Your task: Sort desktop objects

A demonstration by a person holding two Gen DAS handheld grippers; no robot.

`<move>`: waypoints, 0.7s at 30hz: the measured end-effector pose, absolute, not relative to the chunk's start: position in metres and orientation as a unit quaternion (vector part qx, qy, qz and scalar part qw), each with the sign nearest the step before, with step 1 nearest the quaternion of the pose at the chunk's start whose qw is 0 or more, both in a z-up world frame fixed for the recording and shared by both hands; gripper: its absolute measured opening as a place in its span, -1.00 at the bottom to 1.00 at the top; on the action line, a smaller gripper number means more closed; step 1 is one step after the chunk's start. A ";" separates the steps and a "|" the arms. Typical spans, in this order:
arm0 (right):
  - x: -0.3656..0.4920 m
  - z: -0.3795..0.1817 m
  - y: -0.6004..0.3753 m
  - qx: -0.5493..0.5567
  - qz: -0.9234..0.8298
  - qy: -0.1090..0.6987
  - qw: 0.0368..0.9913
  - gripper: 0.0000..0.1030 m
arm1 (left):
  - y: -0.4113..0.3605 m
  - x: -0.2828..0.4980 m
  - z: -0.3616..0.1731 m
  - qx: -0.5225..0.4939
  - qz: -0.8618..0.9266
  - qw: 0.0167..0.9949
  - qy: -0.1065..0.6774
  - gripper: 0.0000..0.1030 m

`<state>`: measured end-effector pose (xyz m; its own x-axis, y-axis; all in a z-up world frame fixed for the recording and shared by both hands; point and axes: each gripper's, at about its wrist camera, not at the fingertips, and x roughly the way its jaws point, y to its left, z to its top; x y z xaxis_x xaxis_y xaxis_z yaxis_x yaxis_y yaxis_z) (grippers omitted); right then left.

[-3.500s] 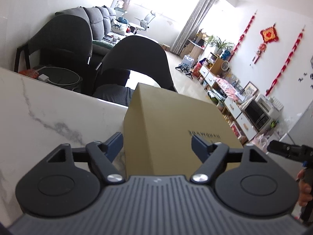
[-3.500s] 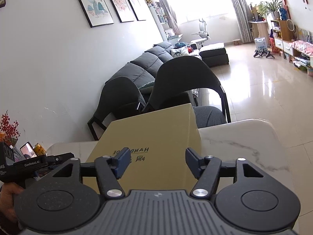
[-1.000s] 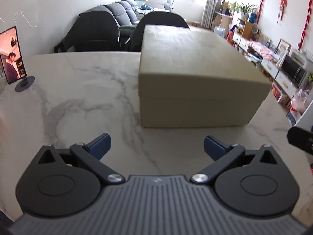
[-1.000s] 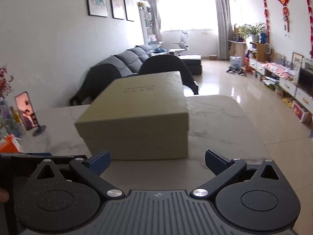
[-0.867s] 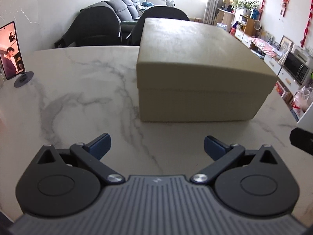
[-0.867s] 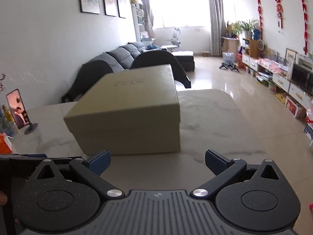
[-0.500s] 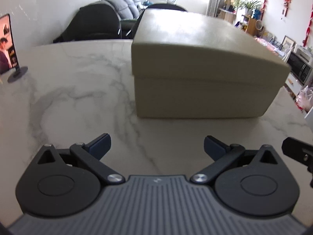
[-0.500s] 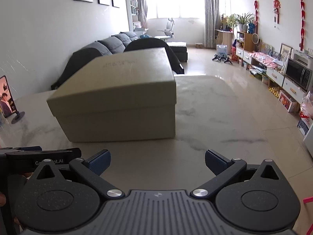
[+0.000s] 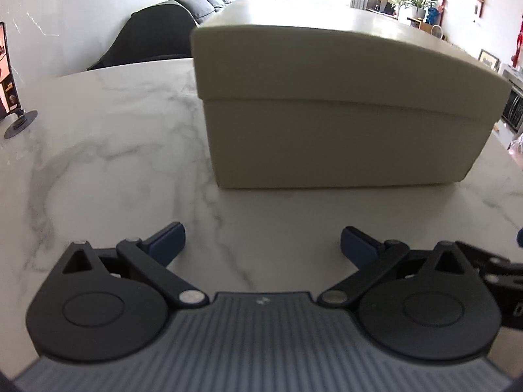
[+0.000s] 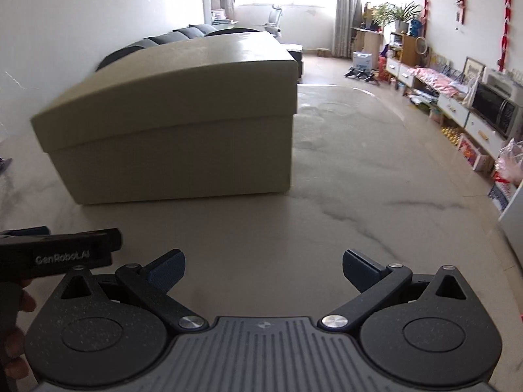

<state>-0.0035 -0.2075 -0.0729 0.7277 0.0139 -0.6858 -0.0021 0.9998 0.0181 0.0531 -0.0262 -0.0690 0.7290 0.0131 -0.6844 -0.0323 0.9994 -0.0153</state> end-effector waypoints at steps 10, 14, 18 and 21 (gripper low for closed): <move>0.005 -0.091 -0.204 0.003 -0.018 0.357 0.934 1.00 | -0.026 0.044 -0.072 -0.009 0.014 0.940 0.341 1.00; 0.004 -0.094 -0.205 0.004 -0.022 0.347 0.937 1.00 | -0.025 0.042 -0.073 -0.010 0.014 0.941 0.339 1.00; 0.004 -0.094 -0.203 0.005 -0.025 0.342 0.939 1.00 | -0.021 0.039 -0.072 -0.010 0.014 0.941 0.339 1.00; 0.005 -0.094 -0.203 0.007 -0.028 0.342 0.939 1.00 | -0.023 0.040 -0.074 -0.011 0.013 0.941 0.339 1.00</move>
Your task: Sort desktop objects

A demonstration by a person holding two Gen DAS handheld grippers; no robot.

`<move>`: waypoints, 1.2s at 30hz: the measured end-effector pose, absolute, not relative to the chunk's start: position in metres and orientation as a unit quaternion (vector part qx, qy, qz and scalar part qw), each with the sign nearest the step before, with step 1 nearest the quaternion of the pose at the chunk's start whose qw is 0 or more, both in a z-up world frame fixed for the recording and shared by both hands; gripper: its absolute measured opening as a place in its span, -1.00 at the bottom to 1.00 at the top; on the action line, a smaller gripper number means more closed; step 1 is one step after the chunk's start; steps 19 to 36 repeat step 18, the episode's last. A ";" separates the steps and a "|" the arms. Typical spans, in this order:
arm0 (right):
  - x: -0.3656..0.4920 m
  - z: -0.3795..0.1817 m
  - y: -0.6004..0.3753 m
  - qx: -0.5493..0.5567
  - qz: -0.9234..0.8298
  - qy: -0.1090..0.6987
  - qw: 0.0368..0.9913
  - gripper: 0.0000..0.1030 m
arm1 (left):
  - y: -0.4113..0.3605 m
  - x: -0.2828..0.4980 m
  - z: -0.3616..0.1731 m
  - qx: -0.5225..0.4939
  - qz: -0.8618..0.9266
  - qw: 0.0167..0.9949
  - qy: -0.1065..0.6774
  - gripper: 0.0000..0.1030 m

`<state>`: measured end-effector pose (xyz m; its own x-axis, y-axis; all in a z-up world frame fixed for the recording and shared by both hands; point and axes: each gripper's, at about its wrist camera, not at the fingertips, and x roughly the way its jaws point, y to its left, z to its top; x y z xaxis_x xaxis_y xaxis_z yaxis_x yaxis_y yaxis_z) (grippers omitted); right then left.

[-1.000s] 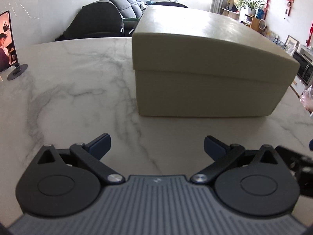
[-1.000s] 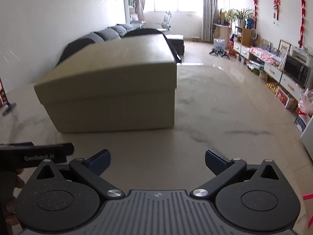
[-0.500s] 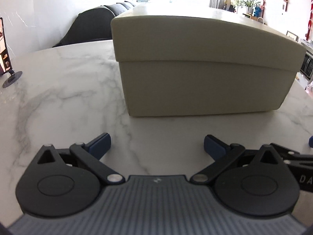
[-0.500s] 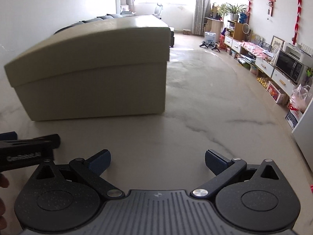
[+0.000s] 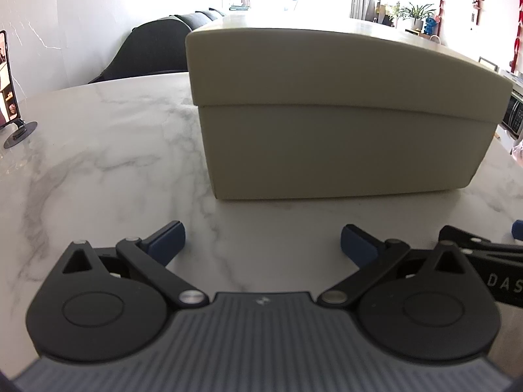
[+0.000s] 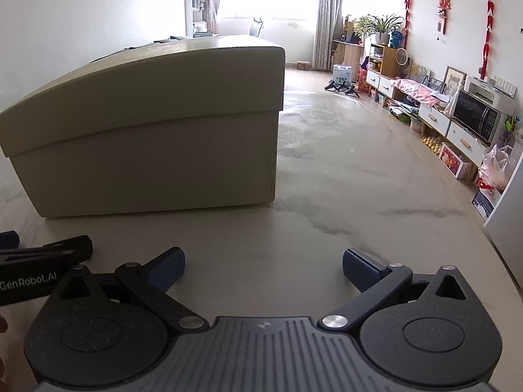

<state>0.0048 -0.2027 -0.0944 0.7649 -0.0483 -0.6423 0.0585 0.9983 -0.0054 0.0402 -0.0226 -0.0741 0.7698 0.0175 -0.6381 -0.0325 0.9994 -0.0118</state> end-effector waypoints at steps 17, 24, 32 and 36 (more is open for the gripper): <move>0.007 -0.098 -0.205 0.008 -0.031 0.342 0.939 1.00 | -0.024 0.046 -0.076 -0.011 0.013 0.941 0.339 1.00; 0.007 -0.099 -0.205 0.008 -0.031 0.341 0.939 1.00 | -0.024 0.046 -0.076 -0.011 0.013 0.941 0.339 1.00; 0.007 -0.099 -0.205 0.008 -0.031 0.341 0.939 1.00 | -0.024 0.046 -0.076 -0.011 0.013 0.941 0.339 1.00; 0.007 -0.099 -0.205 0.008 -0.031 0.341 0.939 1.00 | -0.024 0.046 -0.076 -0.011 0.013 0.941 0.339 1.00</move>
